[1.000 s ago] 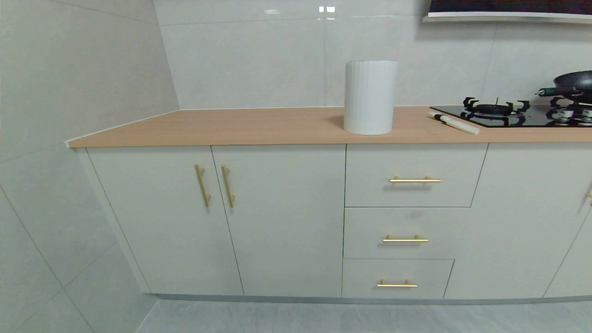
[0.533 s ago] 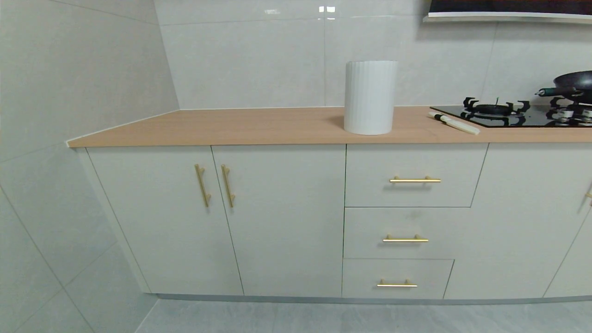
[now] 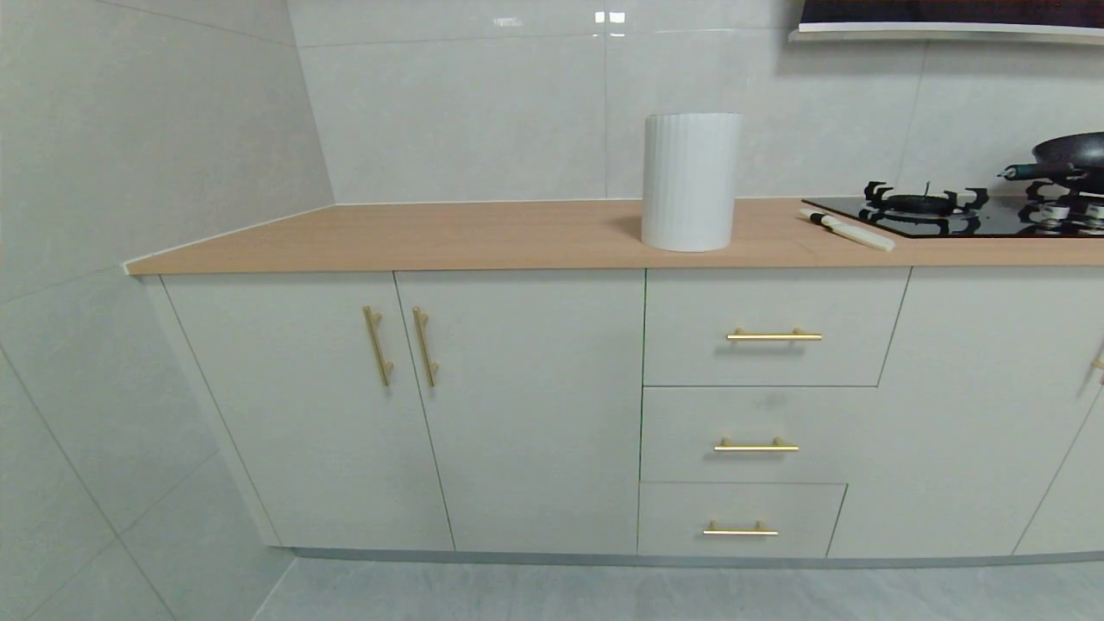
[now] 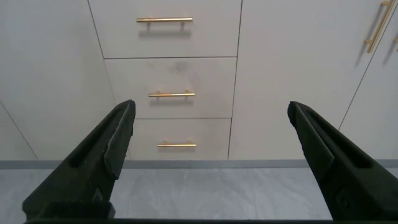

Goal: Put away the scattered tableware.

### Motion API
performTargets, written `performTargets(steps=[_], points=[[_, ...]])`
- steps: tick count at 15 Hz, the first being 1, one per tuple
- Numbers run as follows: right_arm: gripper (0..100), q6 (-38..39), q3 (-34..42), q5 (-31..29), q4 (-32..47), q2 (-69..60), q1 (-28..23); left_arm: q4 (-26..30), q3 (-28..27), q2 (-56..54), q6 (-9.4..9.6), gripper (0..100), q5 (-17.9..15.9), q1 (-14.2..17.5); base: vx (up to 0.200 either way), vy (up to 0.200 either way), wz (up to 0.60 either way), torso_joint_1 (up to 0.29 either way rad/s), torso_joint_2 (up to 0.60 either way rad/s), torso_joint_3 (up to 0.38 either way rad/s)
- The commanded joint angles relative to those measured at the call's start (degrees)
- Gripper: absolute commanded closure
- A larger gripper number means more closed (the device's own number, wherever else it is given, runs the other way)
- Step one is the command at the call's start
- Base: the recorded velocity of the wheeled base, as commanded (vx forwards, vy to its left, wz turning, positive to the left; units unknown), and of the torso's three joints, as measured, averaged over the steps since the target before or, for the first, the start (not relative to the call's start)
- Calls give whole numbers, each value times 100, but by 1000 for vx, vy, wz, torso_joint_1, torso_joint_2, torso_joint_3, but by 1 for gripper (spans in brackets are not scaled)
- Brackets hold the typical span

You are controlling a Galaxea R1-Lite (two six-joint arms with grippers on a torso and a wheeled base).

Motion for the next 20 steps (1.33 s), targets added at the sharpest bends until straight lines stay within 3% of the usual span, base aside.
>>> performTargets(steps=[1, 3, 20], points=[[0, -4, 1, 3, 2, 16, 8, -1, 0, 0, 1, 0, 2, -1, 0, 0, 0, 0, 0, 0], [0, -4, 10, 3, 2, 16, 8, -1, 0, 0, -8, 0, 2, -1, 0, 0, 0, 0, 0, 0], [0, 5, 1, 3, 2, 16, -1, -1, 0, 0, -17, 0, 2, -1, 200, 0, 0, 2, 3, 3]])
